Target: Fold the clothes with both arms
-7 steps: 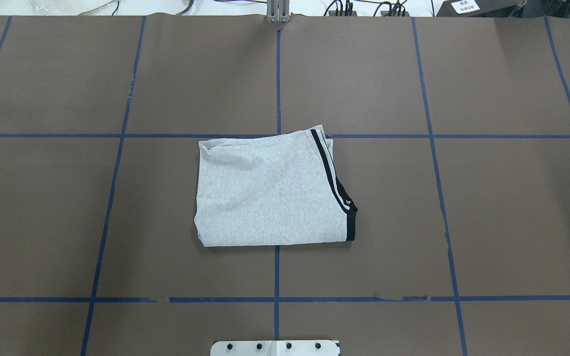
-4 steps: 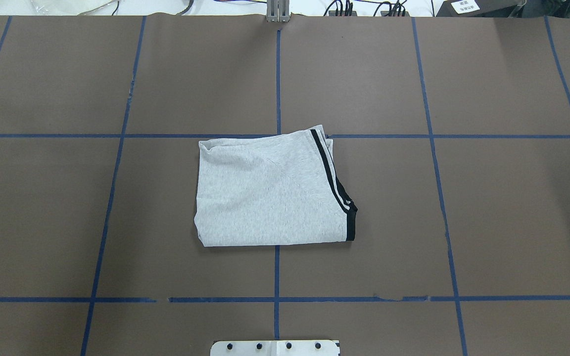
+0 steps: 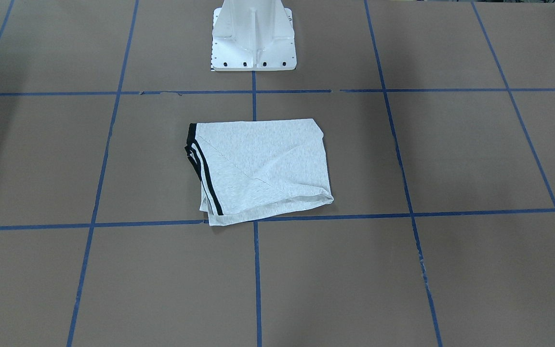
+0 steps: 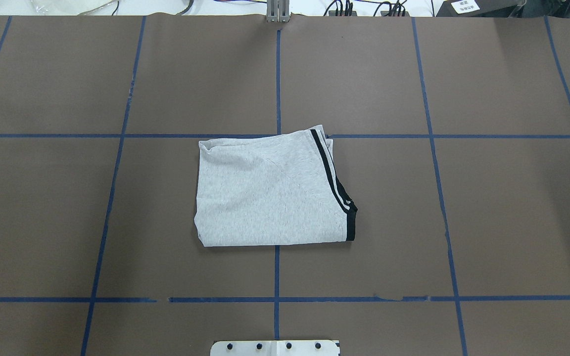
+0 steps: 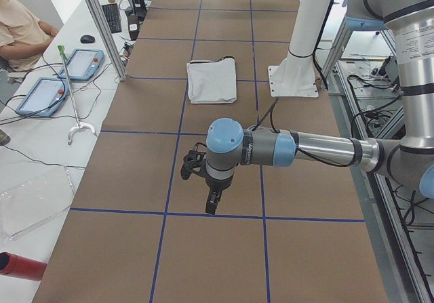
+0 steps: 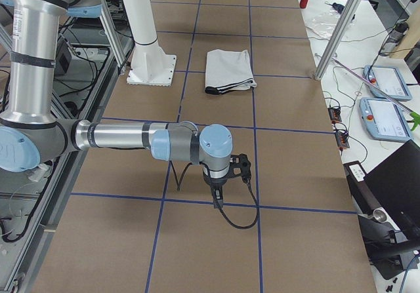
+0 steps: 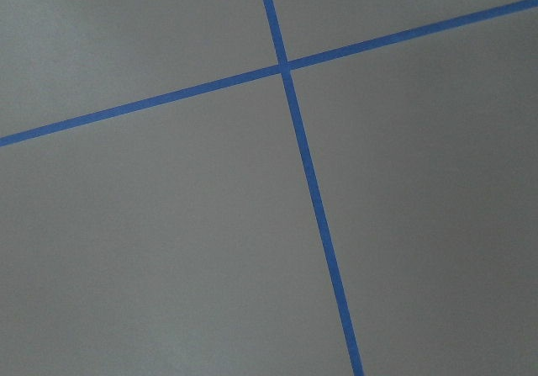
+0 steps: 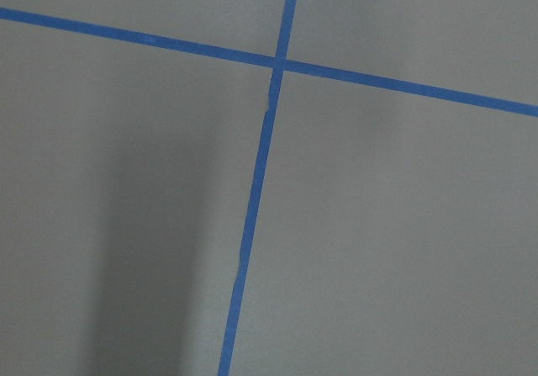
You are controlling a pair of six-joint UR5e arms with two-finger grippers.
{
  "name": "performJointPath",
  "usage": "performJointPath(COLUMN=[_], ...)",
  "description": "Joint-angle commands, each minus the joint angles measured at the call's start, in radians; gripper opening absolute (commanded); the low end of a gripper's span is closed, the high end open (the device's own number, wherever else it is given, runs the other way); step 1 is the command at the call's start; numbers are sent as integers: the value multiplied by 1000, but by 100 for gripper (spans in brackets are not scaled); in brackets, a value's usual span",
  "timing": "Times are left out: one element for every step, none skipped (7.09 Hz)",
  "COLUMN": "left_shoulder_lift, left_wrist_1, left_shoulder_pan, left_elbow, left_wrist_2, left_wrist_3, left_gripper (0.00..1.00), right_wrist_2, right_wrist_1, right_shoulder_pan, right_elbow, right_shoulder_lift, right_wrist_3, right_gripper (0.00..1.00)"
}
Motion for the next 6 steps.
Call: performJointPath(left_shoulder_lift=[1, 1, 2, 1, 1, 1], left_wrist_1=[0, 0, 0, 0, 0, -1], left_shoulder_pan=[0, 0, 0, 0, 0, 0], left_elbow=[0, 0, -2, -3, -5, -5], left_wrist_2=[0, 0, 0, 0, 0, 0], left_wrist_3=[1, 1, -1, 1, -1, 1], left_gripper=[100, 100, 100, 100, 100, 100], right_wrist_2=[-12, -2, 2, 2, 2, 2], right_wrist_1=[2, 6, 6, 6, 6, 8], right_shoulder_pan=[-7, -7, -7, -7, -7, -7], right_elbow=[16, 16, 15, 16, 15, 15], right_shoulder_lift=[-3, -6, -6, -6, -6, -6], right_wrist_3=[20, 17, 17, 17, 17, 17], right_gripper=[100, 100, 100, 100, 100, 100])
